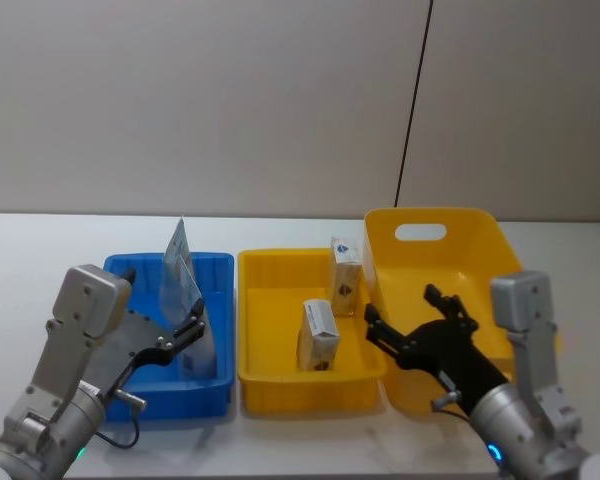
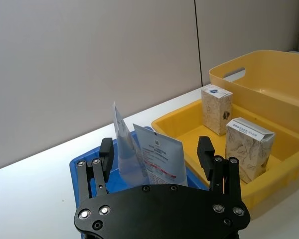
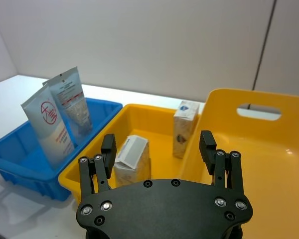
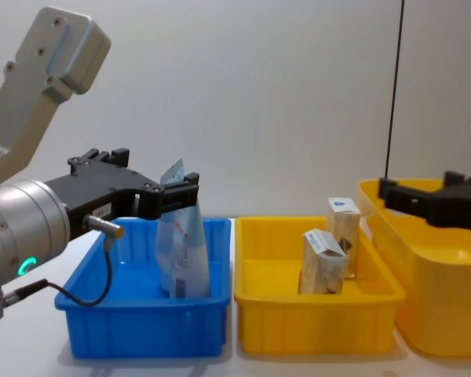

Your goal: Bimanual collaborative sorting of washing and personal care products

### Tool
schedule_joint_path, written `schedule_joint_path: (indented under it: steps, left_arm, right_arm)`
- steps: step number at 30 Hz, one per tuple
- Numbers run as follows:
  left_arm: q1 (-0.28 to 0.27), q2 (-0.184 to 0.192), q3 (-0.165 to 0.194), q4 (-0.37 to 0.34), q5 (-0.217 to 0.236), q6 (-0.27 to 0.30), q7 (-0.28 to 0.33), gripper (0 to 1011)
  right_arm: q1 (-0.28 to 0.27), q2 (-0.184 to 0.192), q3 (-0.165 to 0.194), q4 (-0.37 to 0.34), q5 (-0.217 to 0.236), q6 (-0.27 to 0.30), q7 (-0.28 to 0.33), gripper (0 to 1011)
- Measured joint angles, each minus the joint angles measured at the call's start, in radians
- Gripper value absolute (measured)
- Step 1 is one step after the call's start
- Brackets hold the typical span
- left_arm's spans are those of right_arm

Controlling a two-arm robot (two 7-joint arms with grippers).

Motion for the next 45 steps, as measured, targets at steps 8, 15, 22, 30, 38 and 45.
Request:
schedule_joint_path:
  steps: [8,15,22,30,38,45]
  left_arm:
    - [0.000,0.000,0.000,0.000,0.000,0.000,0.000,1001]
    - [0.000,0.000,0.000,0.000,0.000,0.000,0.000,1001]
    - [0.000,0.000,0.000,0.000,0.000,0.000,0.000,1001]
    - [0.000,0.000,0.000,0.000,0.000,0.000,0.000,1001]
    - [0.000,0.000,0.000,0.000,0.000,0.000,0.000,1001]
    - [0.000,0.000,0.000,0.000,0.000,0.000,0.000,1001]
  right_arm:
    - [0.089,-0.031,-0.034,0.057,0.008,0.107,0.020,1002]
    - [0.171,-0.058,-0.074,0.067,-0.013,0.257,0.000,1002]
    - [0.230,-0.078,-0.115,0.065,-0.056,0.375,-0.037,1002]
    - [0.280,-0.104,-0.157,0.058,-0.118,0.509,-0.107,1002]
    - [0.295,-0.126,-0.172,0.054,-0.155,0.599,-0.161,1002]
    - [0.297,-0.143,-0.169,0.055,-0.168,0.649,-0.189,1002]
